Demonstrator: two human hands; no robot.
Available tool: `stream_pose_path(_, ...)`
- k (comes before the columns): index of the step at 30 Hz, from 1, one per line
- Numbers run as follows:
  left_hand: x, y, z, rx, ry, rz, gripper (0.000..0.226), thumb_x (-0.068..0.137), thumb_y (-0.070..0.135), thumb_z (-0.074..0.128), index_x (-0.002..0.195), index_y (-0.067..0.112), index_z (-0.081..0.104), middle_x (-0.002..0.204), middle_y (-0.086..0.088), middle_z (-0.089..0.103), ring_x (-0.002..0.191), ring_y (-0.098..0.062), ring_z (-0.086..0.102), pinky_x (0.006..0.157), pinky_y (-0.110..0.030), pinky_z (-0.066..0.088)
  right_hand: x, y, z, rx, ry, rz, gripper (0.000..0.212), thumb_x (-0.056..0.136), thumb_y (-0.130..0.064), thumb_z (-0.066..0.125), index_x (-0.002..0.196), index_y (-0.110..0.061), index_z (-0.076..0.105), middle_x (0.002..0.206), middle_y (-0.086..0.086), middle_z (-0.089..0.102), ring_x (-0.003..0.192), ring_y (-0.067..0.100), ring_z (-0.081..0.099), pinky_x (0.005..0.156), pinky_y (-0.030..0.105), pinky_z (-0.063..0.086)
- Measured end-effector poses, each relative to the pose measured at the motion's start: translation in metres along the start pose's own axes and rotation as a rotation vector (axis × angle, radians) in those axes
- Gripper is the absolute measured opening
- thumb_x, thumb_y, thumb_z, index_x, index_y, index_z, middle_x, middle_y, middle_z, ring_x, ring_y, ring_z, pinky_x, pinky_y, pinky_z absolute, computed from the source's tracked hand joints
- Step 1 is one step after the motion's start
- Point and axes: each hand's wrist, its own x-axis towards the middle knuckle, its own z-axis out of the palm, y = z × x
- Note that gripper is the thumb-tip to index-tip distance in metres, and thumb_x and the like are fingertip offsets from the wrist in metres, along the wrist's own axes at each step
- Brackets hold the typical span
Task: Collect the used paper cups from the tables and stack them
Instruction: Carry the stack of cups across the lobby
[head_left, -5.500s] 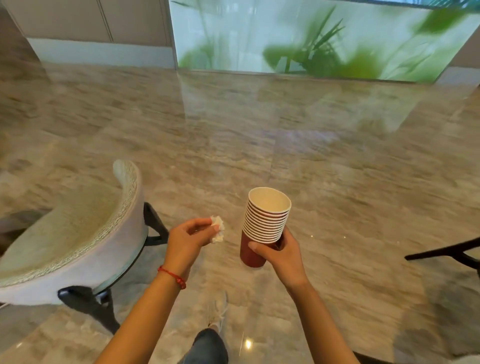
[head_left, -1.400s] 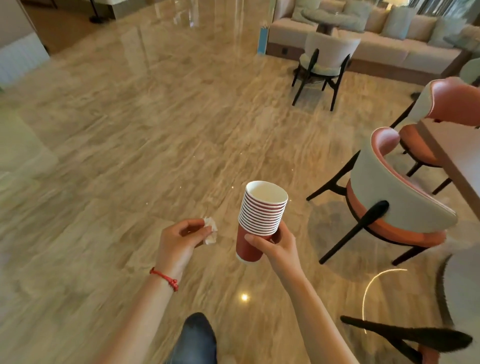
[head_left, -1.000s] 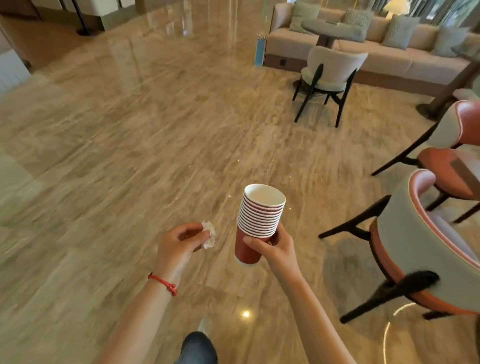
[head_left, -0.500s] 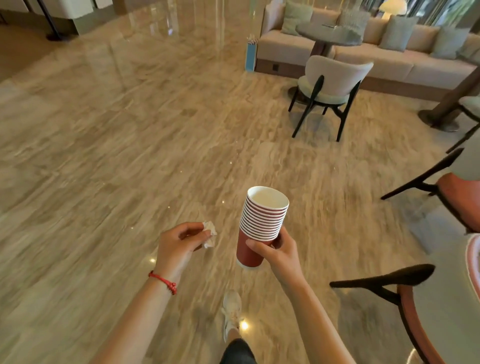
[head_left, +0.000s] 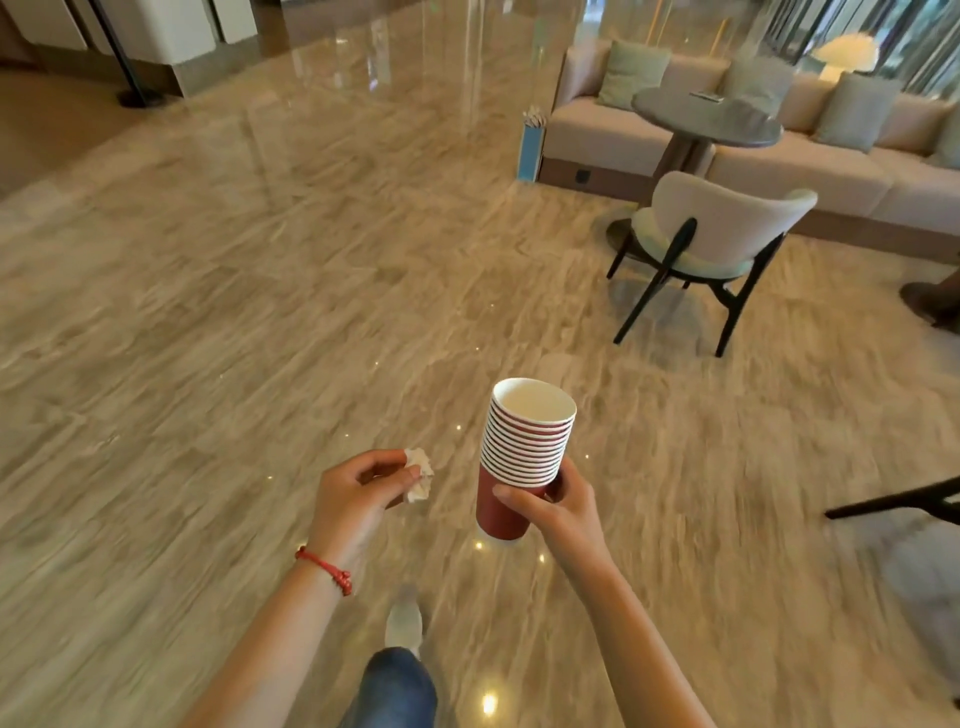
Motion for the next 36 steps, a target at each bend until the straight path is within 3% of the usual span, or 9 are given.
stream_pose_path(12, 0.311, 0.071, 0.058, 0.036, -0.039, 0.006, 0.017, 0.067, 0.001, 0.077, 0.074, 0.016, 0.071, 0.065, 0.003, 0.072, 0.064, -0.008, 0.068, 0.056, -0.016, 0.053, 0.309, -0.039, 0.048, 0.023, 0.038, 0.003, 0.052, 0.06, -0.015, 0.079, 0.108, -0.01, 0.062, 0.096, 0.002, 0.072, 0.09, 0.012, 0.068, 0.071, 0.019, 0.052)
stream_pose_path(17, 0.414, 0.096, 0.088, 0.024, -0.032, -0.015, 0.018, 0.067, 0.001, 0.077, 0.071, 0.018, 0.071, 0.065, 0.002, 0.071, 0.064, -0.008, 0.068, 0.055, -0.016, 0.053, 0.411, -0.045, 0.05, 0.023, 0.055, 0.036, 0.043, 0.07, 0.0, 0.078, 0.108, -0.011, 0.062, 0.097, 0.003, 0.072, 0.09, 0.012, 0.068, 0.071, 0.019, 0.053)
stream_pose_path(24, 0.56, 0.112, 0.142, 0.017, -0.034, -0.037, 0.018, 0.068, 0.0, 0.076, 0.073, 0.017, 0.071, 0.067, 0.001, 0.071, 0.064, -0.008, 0.068, 0.054, -0.014, 0.052, 0.572, -0.042, 0.04, 0.005, 0.063, 0.035, 0.048, 0.064, -0.014, 0.081, 0.108, -0.012, 0.062, 0.097, 0.001, 0.073, 0.09, 0.011, 0.068, 0.07, 0.019, 0.053)
stream_pose_path(27, 0.63, 0.125, 0.172, 0.028, -0.038, -0.021, 0.017, 0.069, -0.001, 0.075, 0.076, 0.014, 0.07, 0.063, 0.004, 0.072, 0.062, -0.006, 0.067, 0.054, -0.013, 0.051, 0.653, -0.042, 0.032, 0.004, 0.054, 0.015, 0.045, 0.068, -0.009, 0.081, 0.108, -0.015, 0.062, 0.097, -0.001, 0.072, 0.091, 0.01, 0.068, 0.07, 0.018, 0.053)
stream_pose_path(36, 0.821, 0.192, 0.244, 0.044, 0.027, 0.001, 0.016, 0.07, 0.001, 0.074, 0.075, 0.016, 0.07, 0.068, 0.002, 0.07, 0.064, -0.006, 0.067, 0.055, -0.013, 0.051, 0.88, -0.081, 0.026, -0.002, -0.009, 0.003, 0.052, 0.061, -0.02, 0.08, 0.11, -0.014, 0.061, 0.095, -0.005, 0.072, 0.089, 0.009, 0.068, 0.069, 0.017, 0.052)
